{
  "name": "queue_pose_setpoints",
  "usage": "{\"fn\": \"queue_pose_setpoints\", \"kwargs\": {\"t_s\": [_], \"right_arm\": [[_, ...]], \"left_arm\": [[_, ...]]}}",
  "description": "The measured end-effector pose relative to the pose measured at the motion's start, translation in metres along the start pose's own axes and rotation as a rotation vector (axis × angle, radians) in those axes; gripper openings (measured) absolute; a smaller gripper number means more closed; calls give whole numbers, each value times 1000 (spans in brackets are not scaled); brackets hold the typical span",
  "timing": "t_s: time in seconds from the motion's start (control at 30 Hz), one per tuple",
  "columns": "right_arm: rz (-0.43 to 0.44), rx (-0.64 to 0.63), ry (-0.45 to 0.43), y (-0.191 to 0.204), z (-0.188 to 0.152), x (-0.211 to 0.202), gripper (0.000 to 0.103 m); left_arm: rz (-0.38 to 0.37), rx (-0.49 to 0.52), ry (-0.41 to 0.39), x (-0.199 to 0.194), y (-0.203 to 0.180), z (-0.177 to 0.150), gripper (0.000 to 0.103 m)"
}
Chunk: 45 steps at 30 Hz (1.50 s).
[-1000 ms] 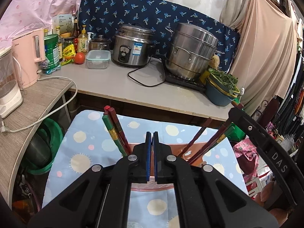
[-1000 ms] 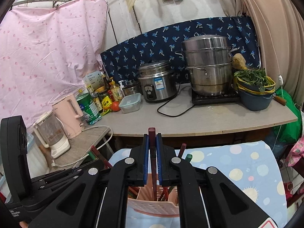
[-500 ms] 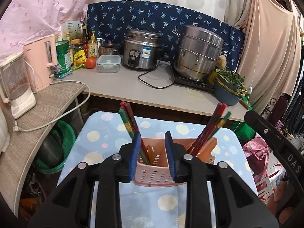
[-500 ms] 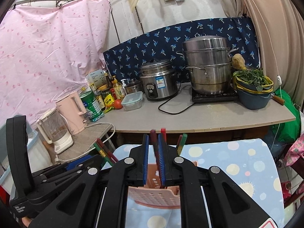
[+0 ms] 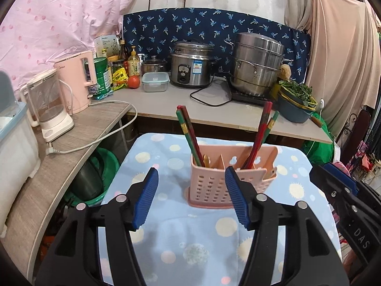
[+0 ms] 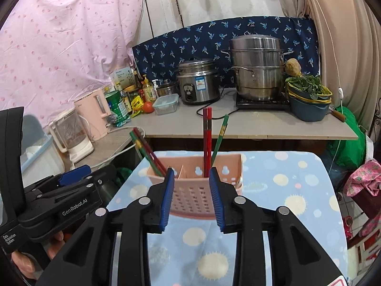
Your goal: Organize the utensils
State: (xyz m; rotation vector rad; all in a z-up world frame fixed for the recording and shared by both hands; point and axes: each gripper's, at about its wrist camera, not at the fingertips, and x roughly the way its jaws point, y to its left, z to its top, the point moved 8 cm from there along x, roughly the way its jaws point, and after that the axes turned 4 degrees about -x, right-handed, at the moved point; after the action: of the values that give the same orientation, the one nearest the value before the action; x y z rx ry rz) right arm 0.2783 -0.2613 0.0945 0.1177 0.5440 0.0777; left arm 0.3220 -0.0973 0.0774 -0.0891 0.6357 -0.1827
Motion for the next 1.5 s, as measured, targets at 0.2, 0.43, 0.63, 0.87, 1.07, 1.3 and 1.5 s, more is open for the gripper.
{"fn": "queue_pose_setpoints", "kwargs": {"t_s": [0.2,0.43,0.63,0.87,1.07,1.3,1.5], "right_arm": [[-38,-44,8,7,-24,-23,44],[-53,-43,47,13,-56,-41,46],[-63,-6,78,11,-82,-52,56],[-93,3,109,5,-106,-58,66],[-123,-12,115,1,-118,-62,79],[-149,-33,126,0,-127,-64,87],[-142,-38,145,1,-133,-63,97]], "left_arm": [[43,27,13,-17,5,-28,66],[77,40,34,-34,12,-58,75],[117,59,25,-47,18,-81,88],[122,72,46,-54,17,-106,92],[122,70,67,-57,17,-123,93],[135,63,76,-59,17,-130,96],[140,61,84,-59,15,-134,96]]}}
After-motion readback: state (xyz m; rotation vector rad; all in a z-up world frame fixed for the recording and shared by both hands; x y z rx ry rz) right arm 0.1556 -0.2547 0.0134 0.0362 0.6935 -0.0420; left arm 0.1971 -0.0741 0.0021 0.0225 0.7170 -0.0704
